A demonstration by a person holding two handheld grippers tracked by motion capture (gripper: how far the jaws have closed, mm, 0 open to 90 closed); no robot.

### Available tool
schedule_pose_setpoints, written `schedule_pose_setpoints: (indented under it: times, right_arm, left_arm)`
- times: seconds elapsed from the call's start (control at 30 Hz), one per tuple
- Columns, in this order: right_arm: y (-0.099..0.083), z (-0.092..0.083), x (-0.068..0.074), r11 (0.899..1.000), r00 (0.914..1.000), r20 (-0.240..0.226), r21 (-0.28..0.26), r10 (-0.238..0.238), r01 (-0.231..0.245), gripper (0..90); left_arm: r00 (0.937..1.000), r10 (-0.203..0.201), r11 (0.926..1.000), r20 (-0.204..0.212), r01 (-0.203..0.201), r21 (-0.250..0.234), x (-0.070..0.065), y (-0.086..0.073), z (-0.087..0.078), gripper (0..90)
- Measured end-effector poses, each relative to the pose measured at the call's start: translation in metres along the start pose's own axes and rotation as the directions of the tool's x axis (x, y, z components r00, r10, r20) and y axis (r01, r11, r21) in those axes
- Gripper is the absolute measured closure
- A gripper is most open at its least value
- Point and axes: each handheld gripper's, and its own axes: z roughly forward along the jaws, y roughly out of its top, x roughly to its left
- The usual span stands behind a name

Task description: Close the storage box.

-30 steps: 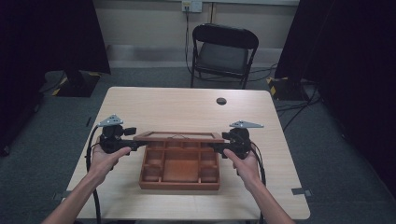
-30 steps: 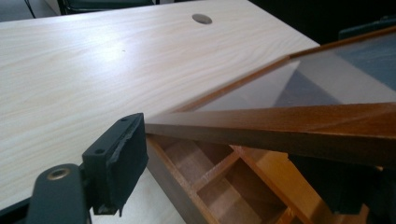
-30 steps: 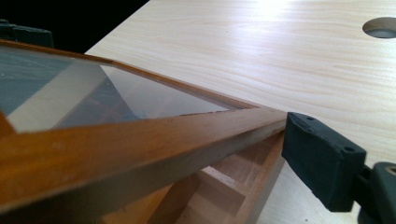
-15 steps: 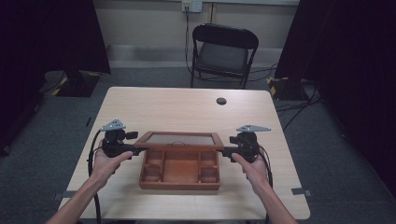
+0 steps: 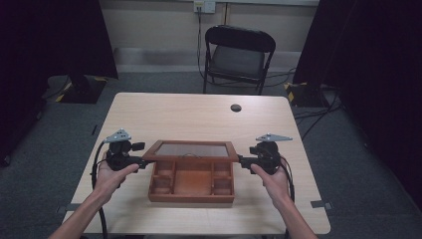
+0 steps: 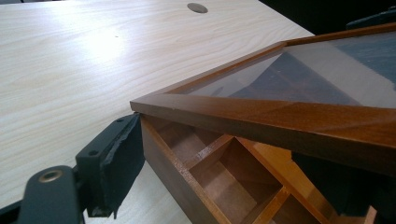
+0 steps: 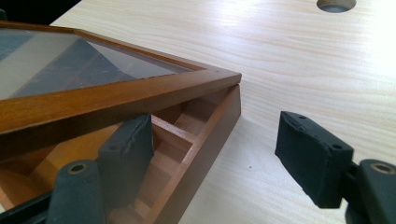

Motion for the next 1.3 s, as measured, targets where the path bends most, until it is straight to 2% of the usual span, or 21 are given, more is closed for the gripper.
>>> schedule_pose_setpoints:
  times: [0.23,0.4,0.43,0.5,0.57,0.6,0.67,0.73,0.8,0.83,0.87,0.9,0.93,0.97,1.0,1.03,1.07,1.1,1.17,1.2,1.3]
  right_arm:
    - [-0.001,-0.005,-0.009,0.999,0.9992,-0.017,-0.006,0.036,-0.036,28.0]
    - [0.005,-0.008,-0.005,0.999,0.9997,-0.01,-0.028,0.024,-0.025,28.1]
    - [0.011,-0.012,-0.003,0.998,0.9994,-0.029,-0.055,0.019,-0.02,27.6]
    - [0.014,-0.014,-0.001,0.997,0.9991,-0.037,-0.069,0.018,-0.021,29.0]
    - [0.02,-0.018,0.002,0.995,0.9959,-0.089,-0.097,0.018,-0.026,26.9]
    - [0.028,-0.022,0.008,0.994,0.9907,-0.136,-0.111,0.003,-0.019,27.8]
    - [0.032,-0.023,0.012,0.993,0.9893,-0.145,-0.114,-0.011,-0.006,29.1]
    - [0.043,-0.024,0.026,0.993,0.9813,-0.186,-0.117,-0.049,0.028,33.2]
    - [0.046,-0.024,0.032,0.991,0.9811,-0.183,-0.127,-0.064,0.041,35.8]
    - [0.049,-0.024,0.037,0.988,0.9769,-0.199,-0.144,-0.079,0.05,38.2]
    - [0.056,-0.02,0.048,0.988,0.9599,-0.256,-0.132,-0.114,0.082,40.7]
    - [0.06,-0.018,0.054,0.987,0.9508,-0.279,-0.126,-0.134,0.102,44.8]
    - [0.06,-0.018,0.054,0.987,0.9508,-0.279,-0.126,-0.134,0.102,44.8]
    - [0.067,-0.012,0.064,0.985,0.9249,-0.344,-0.108,-0.162,0.132,50.4]
    - [0.067,-0.012,0.064,0.985,0.9249,-0.344,-0.108,-0.162,0.132,50.4]
    - [0.072,-0.005,0.074,0.984,0.8968,-0.406,-0.09,-0.176,0.153,55.8]
    - [0.072,-0.005,0.074,0.984,0.8968,-0.406,-0.09,-0.176,0.153,55.8]
    - [0.074,-0.001,0.078,0.984,0.8815,-0.438,-0.077,-0.178,0.16,59.4]
    - [0.075,0.005,0.087,0.98,0.8621,-0.468,-0.057,-0.194,0.189,65.8]
    - [0.075,0.009,0.091,0.978,0.8465,-0.493,-0.044,-0.2,0.206,69.1]
    - [0.072,0.014,0.097,0.973,0.8308,-0.516,-0.022,-0.209,0.23,73.3]
  left_arm:
    - [1.0,0.005,1.0,0.007,-0.005,0.008,-0.001,-0.003,0.0,16.2]
    - [0.9998,0.017,0.9997,0.004,-0.018,0.015,-0.003,-0.003,0.002,16.4]
    - [0.9998,0.019,0.9997,0.004,-0.019,0.017,-0.003,-0.004,0.002,16.2]
    - [0.9999,0.012,0.9998,0.005,-0.012,0.017,-0.004,-0.004,0.003,16.3]
    - [0.9999,0.017,0.9997,0.003,-0.017,0.019,-0.005,-0.005,0.003,16.4]
    - [0.9998,0.019,0.9996,0.002,-0.019,0.019,-0.005,-0.005,0.003,17.1]
    - [0.9998,0.017,0.9997,0.0,-0.017,0.02,-0.005,-0.005,0.003,17.2]
    - [0.9997,0.023,0.9995,0.0,-0.023,0.022,-0.006,-0.005,0.002,17.2]
    - [0.9999,0.017,0.9996,0.003,-0.017,0.021,-0.006,-0.006,0.002,17.2]
    - [0.9999,0.011,0.9997,0.005,-0.011,0.02,-0.006,-0.007,0.002,17.2]
    - [0.9999,0.013,0.9997,0.004,-0.013,0.02,-0.006,-0.006,0.002,17.2]
    - [0.9999,0.017,0.9997,-0.001,-0.017,0.019,-0.006,-0.006,0.002,17.1]
    - [0.9999,0.017,0.9997,-0.001,-0.017,0.019,-0.006,-0.006,0.002,17.2]
    - [0.9998,0.018,0.9996,-0.002,-0.018,0.02,-0.007,-0.006,0.002,17.1]
    - [0.9998,0.021,0.9995,0.0,-0.021,0.025,-0.007,-0.007,0.001,17.1]
    - [0.9998,0.022,0.9993,0.004,-0.022,0.029,-0.007,-0.008,0.001,17.1]
    - [0.9997,0.024,0.9992,0.005,-0.024,0.032,-0.007,-0.009,0.0,17.1]
    - [0.9998,0.021,0.9992,0.004,-0.021,0.033,-0.007,-0.01,-0.001,17.1]
    - [0.9998,0.021,0.9991,0.003,-0.022,0.036,-0.006,-0.012,-0.002,16.9]
    - [0.9998,0.022,0.999,0.002,-0.022,0.039,-0.006,-0.012,-0.002,16.7]
    - [0.9996,0.027,0.9991,0.008,-0.028,0.034,-0.006,-0.012,-0.001,16.7]
